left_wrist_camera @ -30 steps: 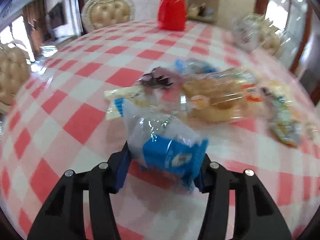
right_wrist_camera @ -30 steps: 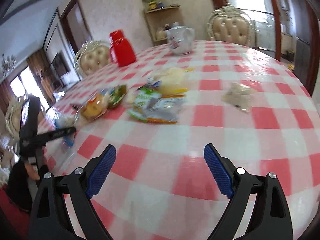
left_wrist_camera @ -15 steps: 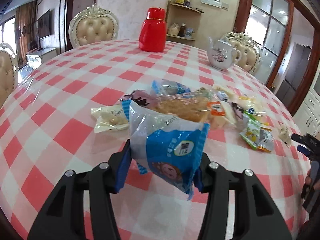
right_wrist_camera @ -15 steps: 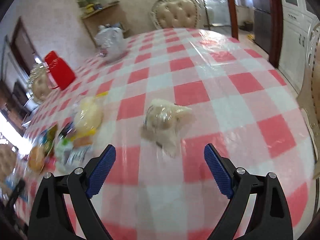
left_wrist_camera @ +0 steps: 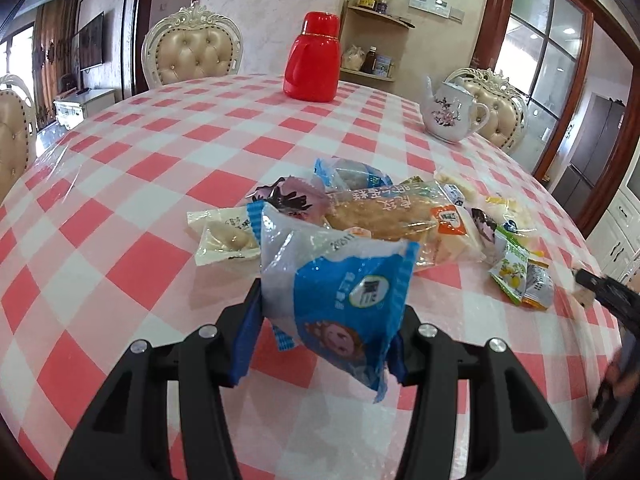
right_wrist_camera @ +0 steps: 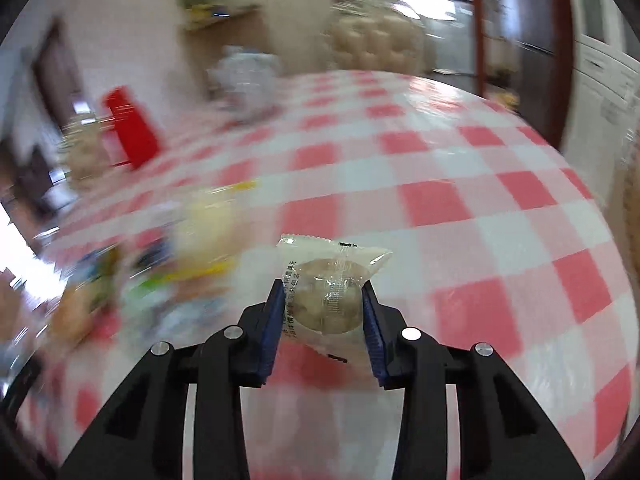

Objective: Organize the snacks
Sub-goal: 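Grasp the blue-and-white snack bag with the left gripper while the right grasps a clear-wrapped bun, then carry both held snacks away from the snack pile past the table edge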

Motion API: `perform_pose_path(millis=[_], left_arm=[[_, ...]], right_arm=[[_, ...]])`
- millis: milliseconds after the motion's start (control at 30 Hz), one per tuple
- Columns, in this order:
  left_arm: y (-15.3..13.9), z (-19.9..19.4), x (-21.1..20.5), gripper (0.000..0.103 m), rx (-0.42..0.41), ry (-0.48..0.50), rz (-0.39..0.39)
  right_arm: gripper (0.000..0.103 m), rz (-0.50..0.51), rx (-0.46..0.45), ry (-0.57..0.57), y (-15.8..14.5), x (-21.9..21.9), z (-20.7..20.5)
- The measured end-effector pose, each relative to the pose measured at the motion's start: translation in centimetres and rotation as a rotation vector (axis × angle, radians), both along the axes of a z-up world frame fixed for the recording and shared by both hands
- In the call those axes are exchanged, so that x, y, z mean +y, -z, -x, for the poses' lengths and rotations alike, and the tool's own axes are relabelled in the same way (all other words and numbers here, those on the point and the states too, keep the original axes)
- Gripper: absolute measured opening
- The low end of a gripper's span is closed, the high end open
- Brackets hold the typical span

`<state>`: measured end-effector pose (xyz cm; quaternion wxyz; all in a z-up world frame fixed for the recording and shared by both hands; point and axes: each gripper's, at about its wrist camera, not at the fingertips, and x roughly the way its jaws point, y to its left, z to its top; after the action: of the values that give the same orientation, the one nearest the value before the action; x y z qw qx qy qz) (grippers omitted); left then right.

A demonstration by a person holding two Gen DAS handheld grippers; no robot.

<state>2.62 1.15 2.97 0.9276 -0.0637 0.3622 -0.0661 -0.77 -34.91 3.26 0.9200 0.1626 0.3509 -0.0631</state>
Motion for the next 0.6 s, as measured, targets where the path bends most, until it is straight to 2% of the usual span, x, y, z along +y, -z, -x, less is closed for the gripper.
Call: perform_pose_path(millis=[67,167,367,600], left_arm=[[-0.1,0.0,-0.1,0.052,-0.002,0.002,-0.005],[0.0,0.0,-0.1,0.052,0.001,-0.003,-0.001],[-0.2,0.2,0.5,0.052,-0.001,-0.03,0.012],[-0.6,1.5,0.5,0.052,-0.026,-0.052,0.001]], right_arm=[[0.037,-0.012,-0.05,-0.084,-0.5,2.0,1.4],[0.037,-0.031,-0.062,-0.145,-0.5,4.3,2.5],[0.037,-0.018,-0.054,-0.223,0.2,8.4,3.6],[0.037,-0.016,-0.082,-0.254,-0.1,10.1,5.0]])
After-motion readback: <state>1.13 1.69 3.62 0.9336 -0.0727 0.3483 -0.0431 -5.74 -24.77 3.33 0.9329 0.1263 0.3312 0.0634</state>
